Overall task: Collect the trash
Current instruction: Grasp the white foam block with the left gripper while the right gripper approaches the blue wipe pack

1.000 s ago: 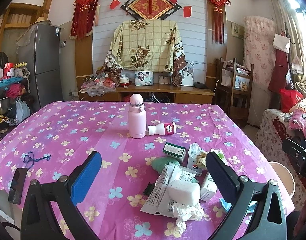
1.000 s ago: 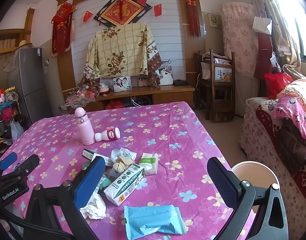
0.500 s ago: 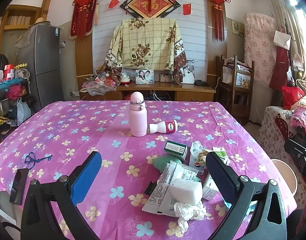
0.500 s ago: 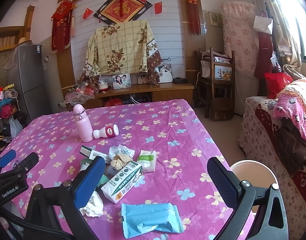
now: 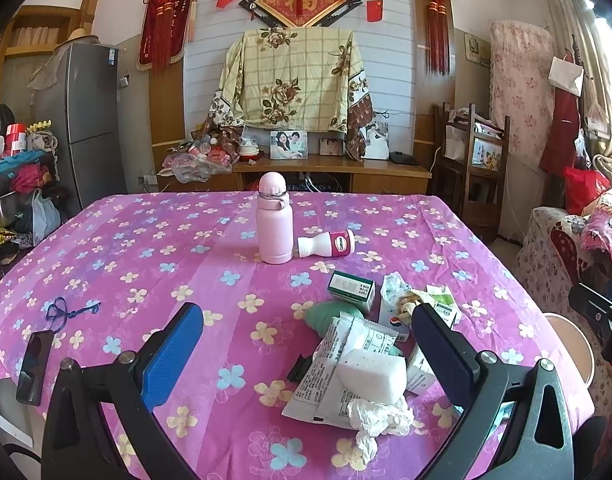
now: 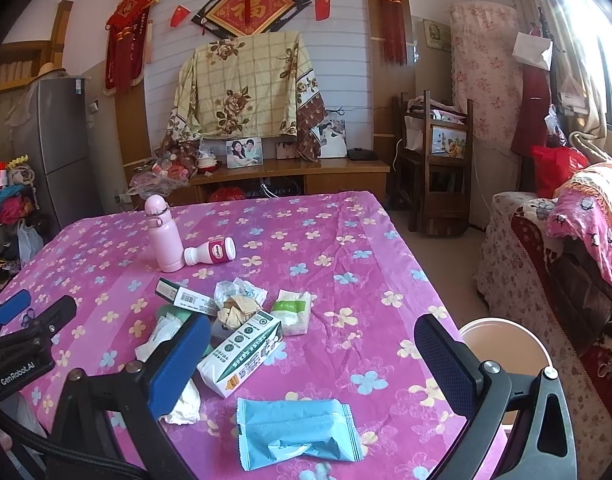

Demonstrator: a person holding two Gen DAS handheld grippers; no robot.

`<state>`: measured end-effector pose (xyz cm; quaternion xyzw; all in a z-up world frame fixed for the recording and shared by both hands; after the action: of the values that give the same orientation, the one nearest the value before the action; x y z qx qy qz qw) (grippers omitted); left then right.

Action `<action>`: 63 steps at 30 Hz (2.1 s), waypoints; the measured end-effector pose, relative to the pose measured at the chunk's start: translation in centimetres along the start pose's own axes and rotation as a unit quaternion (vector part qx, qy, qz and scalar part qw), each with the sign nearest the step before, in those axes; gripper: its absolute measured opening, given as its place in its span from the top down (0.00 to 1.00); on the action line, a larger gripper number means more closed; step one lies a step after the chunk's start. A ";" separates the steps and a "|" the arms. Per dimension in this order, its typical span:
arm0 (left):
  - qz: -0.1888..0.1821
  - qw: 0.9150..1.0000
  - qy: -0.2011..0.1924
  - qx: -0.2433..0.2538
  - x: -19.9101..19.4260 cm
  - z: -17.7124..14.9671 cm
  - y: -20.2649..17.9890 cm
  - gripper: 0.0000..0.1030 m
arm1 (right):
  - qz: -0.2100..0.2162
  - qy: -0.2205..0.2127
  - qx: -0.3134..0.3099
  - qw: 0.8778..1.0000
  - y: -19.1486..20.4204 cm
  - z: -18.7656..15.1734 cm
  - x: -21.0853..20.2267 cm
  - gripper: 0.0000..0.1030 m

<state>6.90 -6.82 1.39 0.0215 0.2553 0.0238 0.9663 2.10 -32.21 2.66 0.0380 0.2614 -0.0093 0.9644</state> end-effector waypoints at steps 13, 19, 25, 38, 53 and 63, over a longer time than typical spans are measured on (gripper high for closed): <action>-0.013 0.997 0.055 0.046 1.5 -2.7 0.6 0.00 | 0.001 0.014 -0.009 1.000 -0.8 -1.1 0.8 0.00; -0.070 0.990 0.098 0.068 1.3 -5.4 -0.6 0.00 | 0.020 0.053 -0.014 0.998 -1.9 -3.3 2.0 0.00; -0.094 0.985 0.117 0.082 2.7 -5.7 -3.5 0.00 | 0.049 0.107 -0.014 0.993 -2.5 -6.9 3.7 0.00; -0.117 0.969 0.167 0.139 7.5 -7.2 -8.7 0.40 | 0.126 0.219 0.049 0.966 -0.6 -13.4 9.0 0.00; -0.139 0.972 0.145 0.121 5.8 -3.4 -7.9 0.55 | 0.136 0.219 0.052 0.965 -2.2 -12.9 10.0 0.85; -0.145 0.975 0.132 0.108 4.4 -1.0 -7.2 0.55 | 0.185 0.239 0.082 0.950 -1.1 -12.6 8.2 0.82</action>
<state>10.45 -13.69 -2.03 0.0854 0.3818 -0.1418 0.9093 2.83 -32.30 -12.39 0.1655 0.4709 0.1571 0.8522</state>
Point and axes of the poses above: each gripper's, at about its wrist camera, not at the fingertips, and x roughly the way its jaws point, y to its left, z to its top, the point moved 10 cm from there along x, roughly the way its jaws point, and after that the axes turned 8 degrees about z, right-handed, at the moved point
